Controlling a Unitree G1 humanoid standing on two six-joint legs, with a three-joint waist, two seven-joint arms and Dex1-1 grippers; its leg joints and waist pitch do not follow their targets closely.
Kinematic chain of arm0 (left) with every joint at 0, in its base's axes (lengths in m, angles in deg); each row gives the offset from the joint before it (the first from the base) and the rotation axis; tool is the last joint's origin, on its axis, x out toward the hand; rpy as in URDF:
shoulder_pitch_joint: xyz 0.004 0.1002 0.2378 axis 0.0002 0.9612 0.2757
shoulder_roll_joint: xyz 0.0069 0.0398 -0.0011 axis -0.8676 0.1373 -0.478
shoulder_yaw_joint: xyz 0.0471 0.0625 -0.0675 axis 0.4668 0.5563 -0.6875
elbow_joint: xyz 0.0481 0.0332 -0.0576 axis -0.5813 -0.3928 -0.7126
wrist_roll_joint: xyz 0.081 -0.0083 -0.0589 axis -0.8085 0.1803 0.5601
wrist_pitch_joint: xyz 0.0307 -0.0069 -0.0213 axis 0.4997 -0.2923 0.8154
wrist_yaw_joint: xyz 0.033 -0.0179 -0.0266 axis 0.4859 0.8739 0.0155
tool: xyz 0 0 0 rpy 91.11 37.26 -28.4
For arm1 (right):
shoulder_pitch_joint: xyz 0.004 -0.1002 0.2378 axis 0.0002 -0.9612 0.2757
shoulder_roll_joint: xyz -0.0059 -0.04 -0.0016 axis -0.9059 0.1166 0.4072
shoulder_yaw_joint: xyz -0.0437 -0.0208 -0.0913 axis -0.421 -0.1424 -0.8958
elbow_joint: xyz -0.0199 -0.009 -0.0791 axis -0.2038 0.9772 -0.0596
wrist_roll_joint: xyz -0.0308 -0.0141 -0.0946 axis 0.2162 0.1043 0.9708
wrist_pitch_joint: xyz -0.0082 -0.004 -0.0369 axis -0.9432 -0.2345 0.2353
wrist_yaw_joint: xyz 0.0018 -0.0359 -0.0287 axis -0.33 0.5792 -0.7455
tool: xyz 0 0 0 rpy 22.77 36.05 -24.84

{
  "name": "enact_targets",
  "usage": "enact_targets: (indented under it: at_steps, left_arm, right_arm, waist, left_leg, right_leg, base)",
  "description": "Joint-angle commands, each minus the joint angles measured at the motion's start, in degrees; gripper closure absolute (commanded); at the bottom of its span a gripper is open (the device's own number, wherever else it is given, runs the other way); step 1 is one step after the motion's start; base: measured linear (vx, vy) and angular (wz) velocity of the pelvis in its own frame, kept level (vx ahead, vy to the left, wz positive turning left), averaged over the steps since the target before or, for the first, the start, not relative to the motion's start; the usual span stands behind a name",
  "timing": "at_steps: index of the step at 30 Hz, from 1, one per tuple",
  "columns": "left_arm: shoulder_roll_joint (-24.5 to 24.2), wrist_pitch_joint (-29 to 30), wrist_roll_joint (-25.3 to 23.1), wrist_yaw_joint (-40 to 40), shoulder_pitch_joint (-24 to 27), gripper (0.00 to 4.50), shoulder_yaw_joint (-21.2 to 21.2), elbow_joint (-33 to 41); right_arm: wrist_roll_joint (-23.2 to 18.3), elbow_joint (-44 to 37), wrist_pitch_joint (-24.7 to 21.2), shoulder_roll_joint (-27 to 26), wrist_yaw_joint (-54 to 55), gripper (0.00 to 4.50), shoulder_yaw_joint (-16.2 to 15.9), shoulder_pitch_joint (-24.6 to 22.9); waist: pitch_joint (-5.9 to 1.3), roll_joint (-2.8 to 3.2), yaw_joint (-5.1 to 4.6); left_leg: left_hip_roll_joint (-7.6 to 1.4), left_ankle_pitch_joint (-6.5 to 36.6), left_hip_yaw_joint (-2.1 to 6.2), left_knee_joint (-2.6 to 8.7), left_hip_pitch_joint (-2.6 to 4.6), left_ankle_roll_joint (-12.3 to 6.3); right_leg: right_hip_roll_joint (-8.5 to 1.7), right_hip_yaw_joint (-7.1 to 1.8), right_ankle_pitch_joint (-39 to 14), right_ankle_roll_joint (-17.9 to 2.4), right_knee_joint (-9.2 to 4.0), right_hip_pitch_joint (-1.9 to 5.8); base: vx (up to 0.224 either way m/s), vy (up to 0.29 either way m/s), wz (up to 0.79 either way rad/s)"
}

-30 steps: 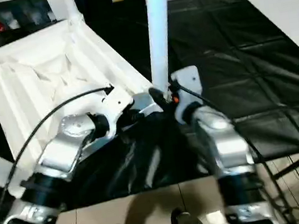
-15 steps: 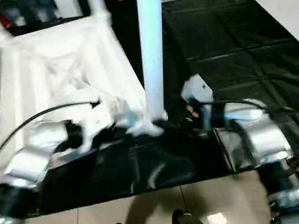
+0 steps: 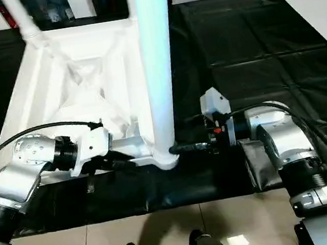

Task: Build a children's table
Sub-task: Rotate leg to tighten

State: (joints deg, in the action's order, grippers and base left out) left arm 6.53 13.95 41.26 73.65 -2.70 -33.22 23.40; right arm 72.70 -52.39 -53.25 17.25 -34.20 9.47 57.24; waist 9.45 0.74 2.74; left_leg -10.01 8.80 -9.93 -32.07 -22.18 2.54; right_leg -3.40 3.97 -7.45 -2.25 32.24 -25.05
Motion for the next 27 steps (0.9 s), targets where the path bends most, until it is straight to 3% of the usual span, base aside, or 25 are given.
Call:
enact_targets:
  at_steps: [1, 7, 13, 16, 18, 20, 22, 24, 25, 26, 27]
  left_arm:
    - [0.64, -1.77, -0.64, 3.41, -0.78, 4.50, 4.00, 0.19]
    - [1.33, -2.52, -0.52, 3.68, -1.26, 4.50, 4.32, -0.53]
    - [1.39, -2.60, -0.92, 3.19, -1.41, 4.50, 3.96, -1.27]
    - [2.23, 0.77, -1.17, -0.13, -1.35, 4.50, 3.10, -0.81]
    - [3.84, 4.35, -2.02, -4.44, -1.75, 4.50, 2.30, -0.41]
    - [6.80, 9.19, -1.83, -9.27, -2.40, 4.50, 1.02, 0.43]
    - [9.76, 12.54, -2.23, -13.86, -3.22, 4.50, 0.17, 0.78]
    - [13.79, 16.11, -2.39, -19.26, -4.30, 4.50, -0.87, 0.90]
    - [14.74, 16.79, -2.55, -20.50, -4.61, 4.50, -1.04, 0.83]
    - [16.77, 18.50, -3.42, -23.01, -5.28, 4.50, -0.84, 0.83]
    - [17.42, 19.03, -3.68, -24.02, -5.48, 4.50, -0.89, 0.81]
  right_arm:
    - [-0.63, 0.54, 0.75, -0.47, -0.75, 1.93, -0.78, 1.31]
    - [-0.50, 2.56, 1.64, -1.48, -2.31, 2.47, -1.52, 2.67]
    - [-1.36, 1.47, -0.13, -1.10, -3.09, 2.61, -1.63, 1.93]
    - [-2.91, -3.12, -6.24, -1.35, 0.29, 2.61, -0.84, -0.50]
    - [-1.51, -6.03, -10.30, -2.62, 6.57, 2.61, -0.75, -1.72]
    - [-0.19, -10.06, -14.16, -5.89, 15.48, 2.61, 0.06, -3.35]
    - [0.10, -12.75, -17.48, -9.69, 22.91, 2.61, 1.23, -4.19]
    - [1.70, -15.02, -20.47, -14.29, 31.35, 2.61, 1.89, -4.85]
    - [2.12, -15.42, -21.38, -15.47, 33.65, 2.61, 2.12, -4.91]
    - [2.99, -15.53, -23.70, -19.13, 39.91, 2.61, 3.33, -4.66]
    - [2.92, -15.72, -24.64, -20.17, 41.54, 2.61, 3.73, -4.54]
  waist:
    - [-4.73, -0.39, -0.15]
    - [-4.83, -0.36, 0.33]
    - [-4.77, -0.55, 0.36]
    - [-4.71, -0.46, 0.47]
    - [-4.60, -0.54, 0.48]
    - [-3.90, -0.46, 0.20]
    - [-3.71, -0.37, -0.14]
    - [-3.64, -0.76, -0.99]
    - [-3.42, -0.68, -1.50]
    - [-3.58, -0.21, -1.90]
    - [-3.52, -0.41, -2.25]
  left_leg:
    - [-3.03, 8.85, 0.37, 2.77, 1.09, -8.07]
    - [-3.15, 8.79, 0.43, 2.77, 1.14, -7.55]
    - [-3.07, 8.68, 0.41, 2.78, 1.09, -7.71]
    - [-3.16, 7.92, 0.45, 2.85, 1.14, -7.83]
    - [-3.17, 8.39, 0.49, 2.92, 1.11, -7.42]
    - [-2.88, 12.12, 0.57, 3.18, 1.22, -5.30]
    - [-2.64, 14.17, 0.92, 3.41, 1.41, -3.22]
    - [-2.27, 15.33, 1.30, 3.53, 1.03, -1.98]
    - [-2.23, 15.97, 1.34, 3.58, 1.01, -1.67]
    - [-2.17, 16.59, 1.39, 3.47, 1.26, -1.52]
    - [-2.08, 16.68, 1.40, 3.50, 1.05, -1.63]
  right_leg:
    - [-4.44, -2.86, -14.87, -13.90, -2.86, 3.91]
    - [-4.49, -2.92, -14.44, -13.95, -2.65, 3.94]
    - [-4.51, -2.90, -15.45, -13.52, -2.76, 3.98]
    - [-4.35, -2.95, -14.80, -13.35, -2.66, 3.92]
    - [-4.44, -2.92, -15.72, -13.16, -2.79, 3.84]
    - [-4.57, -2.92, -23.51, -10.90, -3.81, 3.61]
    - [-4.71, -2.78, -29.79, -8.70, -4.39, 3.40]
    - [-4.78, -2.47, -33.36, -6.52, -4.76, 3.64]
    - [-4.62, -2.45, -34.74, -5.55, -5.11, 3.39]
    - [-4.72, -2.43, -34.85, -5.29, -5.33, 3.11]
    - [-4.68, -2.36, -34.63, -5.13, -5.39, 3.21]
  base:
    - [0.000, 0.000, 0.00]
    - [0.000, 0.000, 0.00]
    - [0.000, 0.000, 0.00]
    - [0.000, 0.000, 0.00]
    - [0.000, 0.000, 0.00]
    - [0.000, 0.000, 0.00]
    - [0.000, 0.000, 0.00]
    - [0.000, 0.000, 0.00]
    - [0.000, 0.000, 0.00]
    - [0.000, 0.000, 0.00]
    - [0.000, 0.000, 0.00]
